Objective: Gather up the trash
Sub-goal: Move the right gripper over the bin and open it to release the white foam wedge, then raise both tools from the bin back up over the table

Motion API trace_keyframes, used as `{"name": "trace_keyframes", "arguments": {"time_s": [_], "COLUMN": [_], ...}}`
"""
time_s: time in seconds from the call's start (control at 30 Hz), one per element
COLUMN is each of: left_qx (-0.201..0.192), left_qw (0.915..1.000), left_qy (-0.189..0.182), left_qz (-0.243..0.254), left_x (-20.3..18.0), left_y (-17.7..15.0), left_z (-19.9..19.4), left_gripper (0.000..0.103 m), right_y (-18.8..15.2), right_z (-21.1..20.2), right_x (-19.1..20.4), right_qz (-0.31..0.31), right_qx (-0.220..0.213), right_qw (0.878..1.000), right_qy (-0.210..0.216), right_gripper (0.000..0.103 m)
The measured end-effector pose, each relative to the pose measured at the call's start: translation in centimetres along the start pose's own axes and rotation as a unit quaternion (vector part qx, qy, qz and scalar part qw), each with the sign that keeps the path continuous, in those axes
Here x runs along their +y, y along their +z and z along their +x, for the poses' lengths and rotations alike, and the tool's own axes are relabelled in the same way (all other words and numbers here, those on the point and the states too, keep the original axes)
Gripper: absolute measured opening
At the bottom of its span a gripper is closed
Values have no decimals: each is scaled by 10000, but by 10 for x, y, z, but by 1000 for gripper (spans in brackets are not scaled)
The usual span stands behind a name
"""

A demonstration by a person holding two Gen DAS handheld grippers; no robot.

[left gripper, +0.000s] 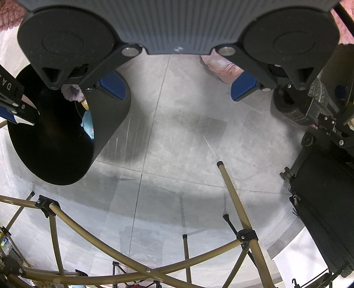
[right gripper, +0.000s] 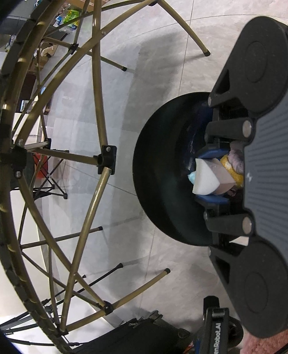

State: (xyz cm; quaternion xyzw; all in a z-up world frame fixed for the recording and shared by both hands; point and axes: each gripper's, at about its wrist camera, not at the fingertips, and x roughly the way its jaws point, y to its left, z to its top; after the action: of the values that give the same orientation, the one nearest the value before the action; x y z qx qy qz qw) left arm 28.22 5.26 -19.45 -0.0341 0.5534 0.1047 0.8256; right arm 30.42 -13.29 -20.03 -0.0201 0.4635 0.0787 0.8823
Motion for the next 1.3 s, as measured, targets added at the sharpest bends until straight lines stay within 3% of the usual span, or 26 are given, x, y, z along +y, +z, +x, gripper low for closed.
{"name": "trace_keyframes", "arguments": {"time_s": [0.3,0.47,0.57,0.6,0.63,1.3], "left_qx": [6,10,3,4,6,-18], "left_qw": [10000,10000,10000,10000,10000,9999], "left_qy": [-4,-17,-38,-40,-41,-61], "left_qz": [38,39,54,57,58,103], "left_x": [0,0,-1,0,0,-2], "left_y": [-2,-3,-5,-4,-4,-6], "left_z": [1,2,1,2,2,1], "left_gripper": [103,103,103,103,103,103], "right_y": [-1,-1,-2,-2,-2,-7], "right_z": [8,11,13,15,15,16], "right_x": [3,4,2,2,2,-8], "right_qz": [7,23,65,61,64,77], "right_qx": [118,196,257,291,311,375], "right_qw": [9999,9998,9996,9996,9995,9991], "right_qy": [-23,37,33,-28,-77,-180], "right_gripper": [34,42,72,92,101,103]}}
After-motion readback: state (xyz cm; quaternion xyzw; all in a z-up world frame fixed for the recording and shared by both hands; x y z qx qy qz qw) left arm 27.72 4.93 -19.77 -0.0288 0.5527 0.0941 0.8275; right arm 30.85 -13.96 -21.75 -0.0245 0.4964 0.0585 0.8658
